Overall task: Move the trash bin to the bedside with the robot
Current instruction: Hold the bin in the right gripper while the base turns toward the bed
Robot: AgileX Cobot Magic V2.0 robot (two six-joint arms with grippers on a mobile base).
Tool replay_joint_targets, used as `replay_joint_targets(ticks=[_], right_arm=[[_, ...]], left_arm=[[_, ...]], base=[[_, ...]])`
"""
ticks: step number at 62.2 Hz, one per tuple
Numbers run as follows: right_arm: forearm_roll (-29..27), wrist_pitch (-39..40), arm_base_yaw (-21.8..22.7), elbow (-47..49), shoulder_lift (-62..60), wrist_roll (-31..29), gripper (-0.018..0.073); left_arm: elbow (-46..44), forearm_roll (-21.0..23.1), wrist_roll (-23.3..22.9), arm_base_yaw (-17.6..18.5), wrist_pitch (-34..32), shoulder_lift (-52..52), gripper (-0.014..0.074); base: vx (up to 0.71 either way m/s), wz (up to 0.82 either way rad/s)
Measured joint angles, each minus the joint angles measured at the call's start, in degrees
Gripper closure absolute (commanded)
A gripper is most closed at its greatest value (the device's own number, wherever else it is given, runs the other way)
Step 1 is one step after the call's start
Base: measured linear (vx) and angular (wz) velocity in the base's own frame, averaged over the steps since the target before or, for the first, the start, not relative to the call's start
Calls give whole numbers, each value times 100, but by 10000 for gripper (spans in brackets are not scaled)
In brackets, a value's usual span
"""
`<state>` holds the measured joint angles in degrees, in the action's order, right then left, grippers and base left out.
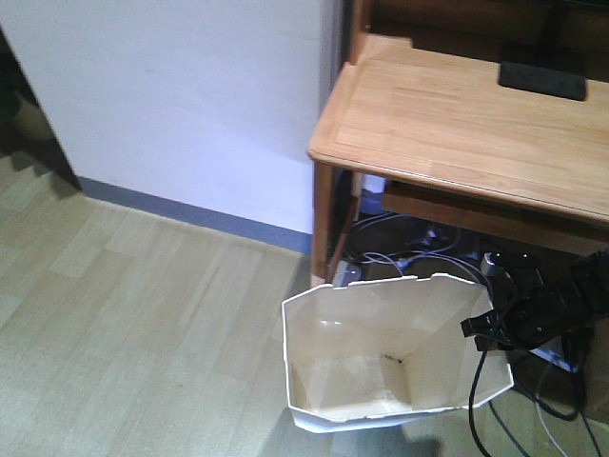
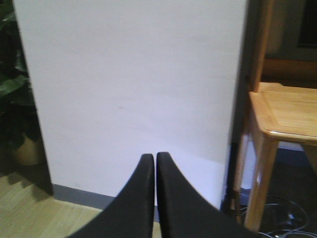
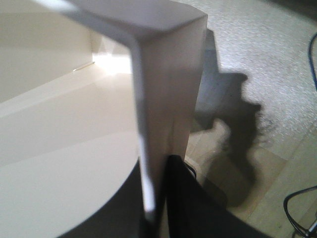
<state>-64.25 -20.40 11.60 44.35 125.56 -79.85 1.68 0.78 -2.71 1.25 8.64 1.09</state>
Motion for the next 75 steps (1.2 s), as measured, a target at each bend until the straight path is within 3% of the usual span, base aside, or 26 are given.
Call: replay_joint_targets(ticks=[75], right_arm=[[22, -5, -1, 0, 0, -12, 566]], left_arm=[[0, 0, 0, 0, 0, 0, 602]], base=[[4, 51]])
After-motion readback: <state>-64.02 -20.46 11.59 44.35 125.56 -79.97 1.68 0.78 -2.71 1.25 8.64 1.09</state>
